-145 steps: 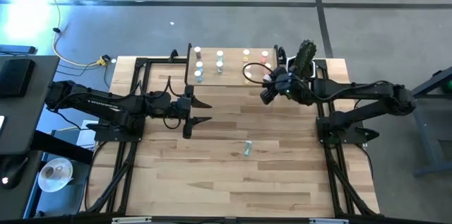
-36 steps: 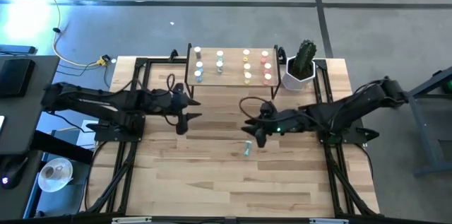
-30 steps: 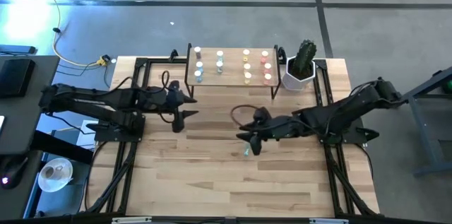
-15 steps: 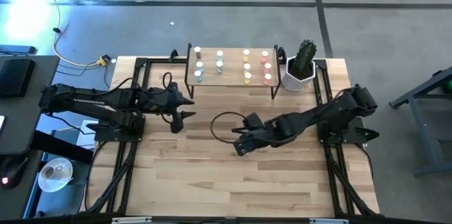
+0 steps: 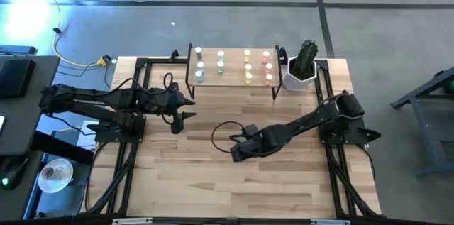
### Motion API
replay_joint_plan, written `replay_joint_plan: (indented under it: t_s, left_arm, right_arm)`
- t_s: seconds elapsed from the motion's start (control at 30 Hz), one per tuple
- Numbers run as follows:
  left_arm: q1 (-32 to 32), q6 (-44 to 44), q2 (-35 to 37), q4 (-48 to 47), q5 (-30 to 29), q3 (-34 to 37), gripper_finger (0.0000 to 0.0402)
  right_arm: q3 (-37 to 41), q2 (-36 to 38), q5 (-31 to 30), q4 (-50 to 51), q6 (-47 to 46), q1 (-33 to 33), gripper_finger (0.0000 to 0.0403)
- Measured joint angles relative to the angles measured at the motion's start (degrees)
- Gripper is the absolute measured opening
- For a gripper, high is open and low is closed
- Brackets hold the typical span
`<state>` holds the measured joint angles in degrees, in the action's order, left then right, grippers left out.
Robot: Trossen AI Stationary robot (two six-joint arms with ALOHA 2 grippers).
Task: Pick and place medicine bottles onto shelf by color
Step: Put the blue pill bottle on the shelf aligned with the other blue pill bottles
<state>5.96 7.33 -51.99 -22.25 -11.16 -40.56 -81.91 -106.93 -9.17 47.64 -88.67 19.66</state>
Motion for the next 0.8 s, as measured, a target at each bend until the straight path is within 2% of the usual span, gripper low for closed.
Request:
replay_joint_plan:
  t_s: [0.8]
  left_arm:
    - [0.00,-0.01,0.00,-0.25,0.04,0.00,0.0193]
  right_arm:
    - [0.00,-10.00,0.69,1.38,-5.40,-0.04,0.0179]
